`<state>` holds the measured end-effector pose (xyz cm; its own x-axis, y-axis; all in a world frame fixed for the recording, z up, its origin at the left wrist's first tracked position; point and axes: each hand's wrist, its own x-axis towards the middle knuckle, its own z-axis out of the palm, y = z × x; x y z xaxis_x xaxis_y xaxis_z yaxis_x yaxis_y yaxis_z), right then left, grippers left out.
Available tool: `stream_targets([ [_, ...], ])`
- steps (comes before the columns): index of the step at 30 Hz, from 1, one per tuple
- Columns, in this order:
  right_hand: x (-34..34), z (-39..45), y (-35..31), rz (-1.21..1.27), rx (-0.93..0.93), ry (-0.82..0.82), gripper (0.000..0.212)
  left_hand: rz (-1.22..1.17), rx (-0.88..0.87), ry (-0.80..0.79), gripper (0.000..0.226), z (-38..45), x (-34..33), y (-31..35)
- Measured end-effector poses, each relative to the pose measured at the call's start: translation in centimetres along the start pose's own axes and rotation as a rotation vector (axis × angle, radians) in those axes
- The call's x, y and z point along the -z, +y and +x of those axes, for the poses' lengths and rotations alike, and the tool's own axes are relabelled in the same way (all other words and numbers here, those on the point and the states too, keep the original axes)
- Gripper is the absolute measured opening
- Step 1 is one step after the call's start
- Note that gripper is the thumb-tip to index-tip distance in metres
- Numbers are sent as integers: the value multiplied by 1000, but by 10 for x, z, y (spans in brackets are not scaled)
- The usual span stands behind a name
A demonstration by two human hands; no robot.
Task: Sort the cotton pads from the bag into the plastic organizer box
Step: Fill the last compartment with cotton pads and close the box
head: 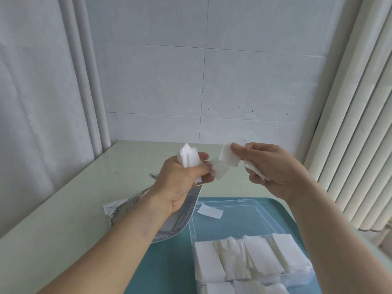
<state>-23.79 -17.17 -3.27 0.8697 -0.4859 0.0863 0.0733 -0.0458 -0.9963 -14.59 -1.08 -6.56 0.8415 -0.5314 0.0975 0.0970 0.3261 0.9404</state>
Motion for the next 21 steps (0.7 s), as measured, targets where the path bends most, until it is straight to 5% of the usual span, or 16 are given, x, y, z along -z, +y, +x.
stream_targets([
  [7, -9, -1, 2, 41, -48, -57, 32, -123, -65, 130, 7, 1, -6, -4],
  [14, -9, 0, 3, 160, -3, 41, 13, -245, 151, -40, 19, -6, -11, 1],
  [17, 1, -4, -5, 158, -15, -39, 48, -373, 299, -90, 25, -5, -6, 6],
  [21, 1, -14, -15, 0, -35, -216, 26, -379, 400, -289, 37, -7, -1, 10],
])
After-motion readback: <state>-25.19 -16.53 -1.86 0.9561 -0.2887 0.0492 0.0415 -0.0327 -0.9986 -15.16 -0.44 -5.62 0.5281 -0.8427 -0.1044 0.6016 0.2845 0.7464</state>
